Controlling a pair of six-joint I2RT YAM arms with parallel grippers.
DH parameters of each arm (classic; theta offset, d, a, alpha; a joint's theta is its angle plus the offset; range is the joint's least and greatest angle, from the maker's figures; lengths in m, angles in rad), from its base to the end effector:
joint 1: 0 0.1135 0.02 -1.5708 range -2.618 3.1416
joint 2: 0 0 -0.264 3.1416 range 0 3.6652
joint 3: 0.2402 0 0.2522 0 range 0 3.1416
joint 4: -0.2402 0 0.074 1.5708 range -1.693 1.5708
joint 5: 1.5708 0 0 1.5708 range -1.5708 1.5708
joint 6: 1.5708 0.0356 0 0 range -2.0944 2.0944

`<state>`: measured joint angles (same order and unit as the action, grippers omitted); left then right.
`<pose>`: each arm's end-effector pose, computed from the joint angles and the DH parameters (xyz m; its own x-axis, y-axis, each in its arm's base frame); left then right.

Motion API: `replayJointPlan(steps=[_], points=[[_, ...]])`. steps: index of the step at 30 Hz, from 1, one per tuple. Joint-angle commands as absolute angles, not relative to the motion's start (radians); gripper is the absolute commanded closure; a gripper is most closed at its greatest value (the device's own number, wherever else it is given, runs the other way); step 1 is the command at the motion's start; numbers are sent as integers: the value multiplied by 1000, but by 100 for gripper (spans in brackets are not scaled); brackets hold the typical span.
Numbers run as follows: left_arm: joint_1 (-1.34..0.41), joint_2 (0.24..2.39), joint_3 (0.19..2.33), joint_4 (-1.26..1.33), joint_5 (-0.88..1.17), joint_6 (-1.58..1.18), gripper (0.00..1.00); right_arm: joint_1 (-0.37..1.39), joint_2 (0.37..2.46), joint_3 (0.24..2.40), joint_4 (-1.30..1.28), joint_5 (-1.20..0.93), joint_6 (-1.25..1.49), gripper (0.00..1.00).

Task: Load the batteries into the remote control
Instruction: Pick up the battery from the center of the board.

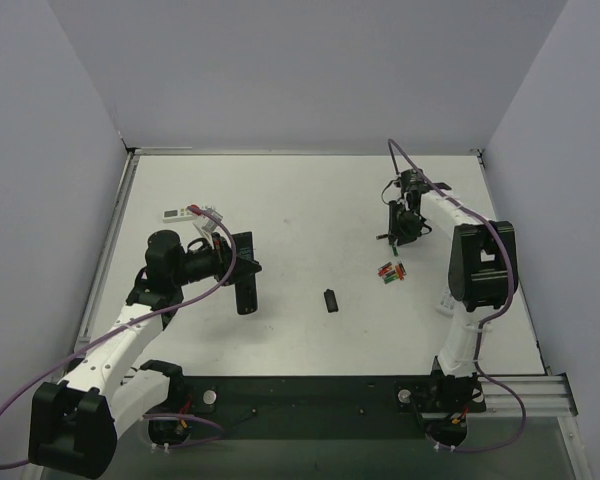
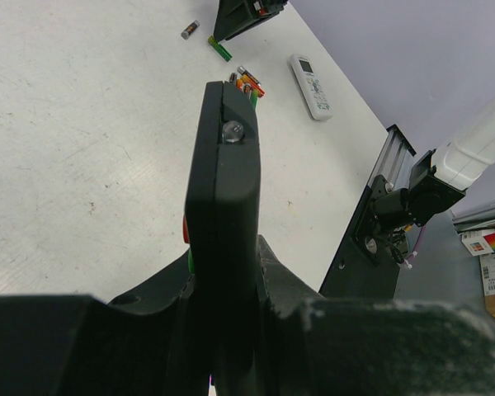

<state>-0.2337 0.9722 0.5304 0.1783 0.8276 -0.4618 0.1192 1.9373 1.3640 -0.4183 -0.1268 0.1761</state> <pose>0.2012 -0.0748 0.2555 -0.6048 -0.1659 -0.7789 0.6465 0.4688 -0.6019 0.4093 0.0536 0.1860 -0.8508 0.0731 -0.5203 -0.0382 0.9790 0.2001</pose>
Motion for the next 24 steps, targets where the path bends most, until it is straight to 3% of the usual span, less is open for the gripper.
replayJointPlan(steps=[1, 9, 16, 24], points=[[-227, 969, 568, 230, 856, -462, 100, 127, 1982, 1399, -483, -94, 161, 81], [-227, 969, 566, 232, 856, -463, 100, 135, 2016, 1405, -514, -55, 156, 85], [-226, 973, 563, 238, 856, -466, 100, 147, 2000, 1397, -518, -14, 144, 100], [-227, 968, 541, 298, 867, -511, 100, 244, 1858, 1393, -503, -3, 147, 100]])
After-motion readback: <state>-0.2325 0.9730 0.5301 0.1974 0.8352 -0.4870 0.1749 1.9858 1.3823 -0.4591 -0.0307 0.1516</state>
